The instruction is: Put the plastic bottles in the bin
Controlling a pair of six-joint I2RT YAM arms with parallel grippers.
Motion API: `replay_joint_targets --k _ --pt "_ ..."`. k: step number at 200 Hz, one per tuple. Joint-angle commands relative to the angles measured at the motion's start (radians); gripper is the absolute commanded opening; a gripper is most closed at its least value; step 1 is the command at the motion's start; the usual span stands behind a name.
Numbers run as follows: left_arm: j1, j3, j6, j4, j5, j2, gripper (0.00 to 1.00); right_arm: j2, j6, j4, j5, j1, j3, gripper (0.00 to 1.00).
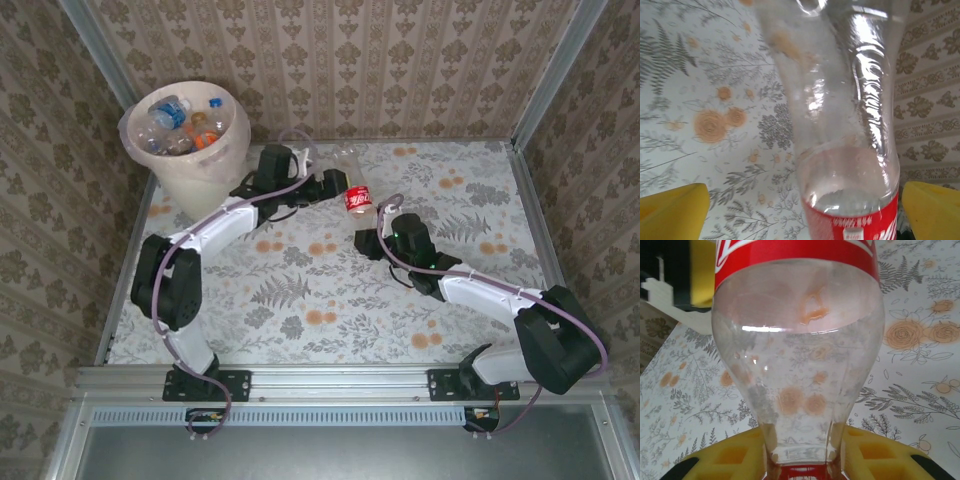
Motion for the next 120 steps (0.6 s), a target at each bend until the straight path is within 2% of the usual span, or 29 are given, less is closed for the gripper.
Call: replay_joint_targets --k 1,30,59,70,96,120 --pt "-0.011 0.039 -0.053 0.121 0.018 0.023 1.0 -0.018 -0.018 0.043 -0.028 0.013 0.01 0.25" --pt "-0.032 0.057 -0.077 0.199 0.035 0.065 1.0 -0.014 -0.011 0.057 -0.036 0.02 0.01 0.25" --pt "-0.045 0.093 -0.06 0.144 -0.02 0.101 1.0 -0.007 -0.006 0.082 -0.072 0.026 0.018 0.26" --pt "-0.045 0.103 -0.065 0.129 -0.041 0.112 0.93 -0.003 -0.006 0.086 -0.085 0.029 0.022 0.26" --pt "-0.044 0.108 -0.098 0.145 -0.025 0.126 0.68 0.006 -0.005 0.093 -0.092 0.031 0.024 0.3" --pt "-0.034 0.102 -0.102 0.134 -0.031 0.123 0.62 0.005 -0.014 0.078 -0.116 0.031 0.023 0.42"
